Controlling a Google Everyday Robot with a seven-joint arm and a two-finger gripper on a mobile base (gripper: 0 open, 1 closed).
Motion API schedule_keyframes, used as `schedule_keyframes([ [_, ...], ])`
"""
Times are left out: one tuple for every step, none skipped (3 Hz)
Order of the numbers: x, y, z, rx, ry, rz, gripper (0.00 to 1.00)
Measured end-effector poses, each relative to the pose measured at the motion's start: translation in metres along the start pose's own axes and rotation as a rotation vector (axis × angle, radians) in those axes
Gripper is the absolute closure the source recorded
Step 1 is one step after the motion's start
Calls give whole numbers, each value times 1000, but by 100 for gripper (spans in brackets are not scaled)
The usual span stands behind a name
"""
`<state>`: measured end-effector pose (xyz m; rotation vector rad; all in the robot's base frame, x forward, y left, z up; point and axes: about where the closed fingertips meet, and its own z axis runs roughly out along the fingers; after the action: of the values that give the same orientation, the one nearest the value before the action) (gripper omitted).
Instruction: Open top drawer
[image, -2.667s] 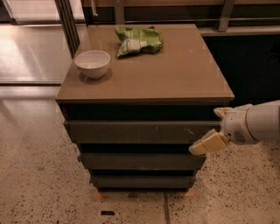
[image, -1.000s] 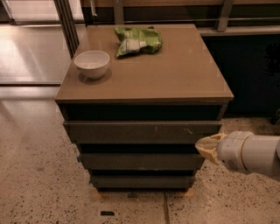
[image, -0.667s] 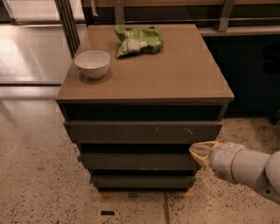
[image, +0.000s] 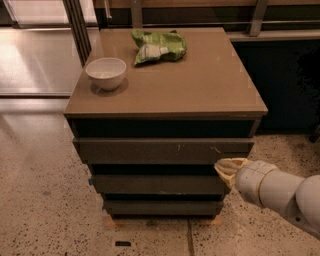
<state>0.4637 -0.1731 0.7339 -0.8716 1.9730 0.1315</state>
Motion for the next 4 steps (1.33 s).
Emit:
schedule_keyframes([
  [-5, -10, 16, 34, -60, -6, 100],
  [-15, -21, 35, 66, -132, -23, 100],
  [-27, -56, 70, 125, -197, 1, 100],
  [-29, -55, 72, 123, -199, 1, 100],
])
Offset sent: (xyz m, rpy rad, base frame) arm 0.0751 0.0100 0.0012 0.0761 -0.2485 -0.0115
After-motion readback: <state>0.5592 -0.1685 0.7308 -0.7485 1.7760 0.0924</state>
